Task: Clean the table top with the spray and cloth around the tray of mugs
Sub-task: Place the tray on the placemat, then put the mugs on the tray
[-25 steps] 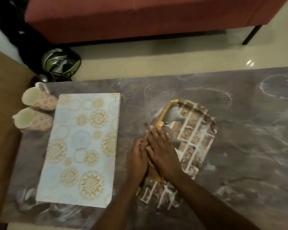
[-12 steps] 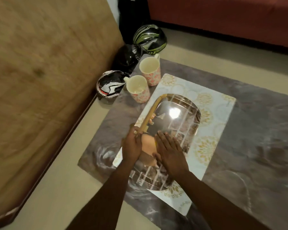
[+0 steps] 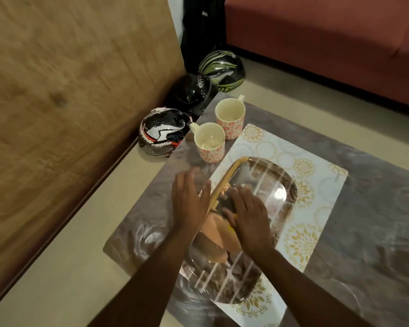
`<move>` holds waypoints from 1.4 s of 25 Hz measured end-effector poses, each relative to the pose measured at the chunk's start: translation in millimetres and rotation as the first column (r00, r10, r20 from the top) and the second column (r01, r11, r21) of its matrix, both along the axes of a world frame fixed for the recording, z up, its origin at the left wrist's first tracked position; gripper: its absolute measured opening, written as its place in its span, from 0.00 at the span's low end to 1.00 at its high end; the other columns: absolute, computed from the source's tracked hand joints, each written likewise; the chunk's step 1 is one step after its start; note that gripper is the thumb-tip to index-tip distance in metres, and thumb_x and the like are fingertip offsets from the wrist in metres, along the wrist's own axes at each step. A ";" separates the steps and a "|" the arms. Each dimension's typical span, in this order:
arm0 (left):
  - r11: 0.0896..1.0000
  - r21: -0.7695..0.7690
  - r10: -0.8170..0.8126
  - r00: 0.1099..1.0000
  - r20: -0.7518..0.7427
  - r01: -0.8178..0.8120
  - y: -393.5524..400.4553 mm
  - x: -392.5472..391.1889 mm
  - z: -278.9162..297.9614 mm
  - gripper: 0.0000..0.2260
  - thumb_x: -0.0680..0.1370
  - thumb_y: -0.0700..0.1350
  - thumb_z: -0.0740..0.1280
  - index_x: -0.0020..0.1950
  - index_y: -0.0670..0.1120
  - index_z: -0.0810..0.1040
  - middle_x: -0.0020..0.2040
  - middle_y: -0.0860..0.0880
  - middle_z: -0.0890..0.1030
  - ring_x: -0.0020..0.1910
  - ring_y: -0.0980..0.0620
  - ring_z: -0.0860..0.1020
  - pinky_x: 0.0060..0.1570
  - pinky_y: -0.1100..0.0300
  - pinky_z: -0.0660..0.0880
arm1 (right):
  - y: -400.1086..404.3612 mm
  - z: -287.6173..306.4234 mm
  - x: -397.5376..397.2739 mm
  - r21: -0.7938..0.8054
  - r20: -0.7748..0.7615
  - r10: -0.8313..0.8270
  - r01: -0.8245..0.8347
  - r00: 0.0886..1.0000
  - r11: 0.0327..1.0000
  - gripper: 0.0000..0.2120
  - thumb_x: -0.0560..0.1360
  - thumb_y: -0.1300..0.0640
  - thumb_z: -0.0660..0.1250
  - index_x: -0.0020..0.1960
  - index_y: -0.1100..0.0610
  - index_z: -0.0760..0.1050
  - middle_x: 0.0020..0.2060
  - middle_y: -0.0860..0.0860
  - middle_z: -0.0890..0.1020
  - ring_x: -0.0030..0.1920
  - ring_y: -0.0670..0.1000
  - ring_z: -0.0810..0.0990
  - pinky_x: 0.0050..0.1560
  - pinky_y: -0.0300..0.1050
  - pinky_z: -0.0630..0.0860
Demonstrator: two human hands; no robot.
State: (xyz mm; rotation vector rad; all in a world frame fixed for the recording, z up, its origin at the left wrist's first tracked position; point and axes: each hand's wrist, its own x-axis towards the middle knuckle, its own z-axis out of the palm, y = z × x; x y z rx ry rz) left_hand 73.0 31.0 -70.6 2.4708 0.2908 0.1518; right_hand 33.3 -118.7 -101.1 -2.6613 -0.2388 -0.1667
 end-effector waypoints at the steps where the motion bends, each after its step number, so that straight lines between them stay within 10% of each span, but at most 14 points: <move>1: 1.000 0.006 -0.013 0.997 0.074 0.013 -3.5 22.6 12.4 0.21 0.75 0.51 0.68 0.65 0.44 0.74 0.61 0.42 0.75 0.60 0.44 0.73 0.57 0.51 0.72 | 0.4 12.3 27.1 0.025 0.055 -0.020 0.019 0.998 1.000 0.24 0.77 0.46 0.57 0.65 0.60 0.72 0.63 0.58 0.76 0.63 0.59 0.74 0.59 0.58 0.73; 7: 0.965 0.242 -0.103 0.995 0.002 0.099 -27.3 104.7 52.9 0.33 0.73 0.61 0.67 0.74 0.52 0.62 0.72 0.44 0.67 0.68 0.42 0.69 0.63 0.46 0.68 | -9.3 65.3 170.2 -0.181 0.213 0.061 -0.022 0.975 0.983 0.29 0.67 0.60 0.76 0.66 0.61 0.71 0.64 0.61 0.75 0.62 0.64 0.74 0.58 0.59 0.72; 13: 0.938 0.256 -0.167 0.953 -0.255 0.233 -20.5 126.5 35.7 0.38 0.71 0.62 0.69 0.77 0.55 0.56 0.76 0.45 0.61 0.70 0.34 0.66 0.64 0.41 0.68 | -7.5 76.8 251.7 -0.359 -0.404 0.140 -0.298 0.904 0.885 0.45 0.71 0.49 0.72 0.76 0.40 0.44 0.77 0.53 0.41 0.74 0.67 0.45 0.68 0.68 0.57; 22: 0.917 0.279 -0.225 0.947 -0.230 0.286 -19.3 136.3 24.1 0.35 0.72 0.55 0.72 0.74 0.46 0.62 0.72 0.41 0.65 0.66 0.35 0.68 0.63 0.43 0.69 | 6.9 53.8 251.2 -0.126 -0.204 0.168 -0.196 0.965 0.973 0.25 0.76 0.50 0.67 0.71 0.46 0.65 0.74 0.57 0.54 0.66 0.66 0.61 0.61 0.57 0.67; 35: 0.970 0.170 -0.157 0.981 -0.118 0.175 -43.5 6.5 86.1 0.36 0.65 0.65 0.70 0.70 0.54 0.67 0.65 0.51 0.70 0.61 0.44 0.70 0.50 0.49 0.75 | -62.8 95.8 113.5 0.156 -0.211 0.199 -0.168 0.957 0.973 0.39 0.65 0.59 0.77 0.70 0.42 0.64 0.73 0.53 0.56 0.62 0.62 0.64 0.57 0.54 0.67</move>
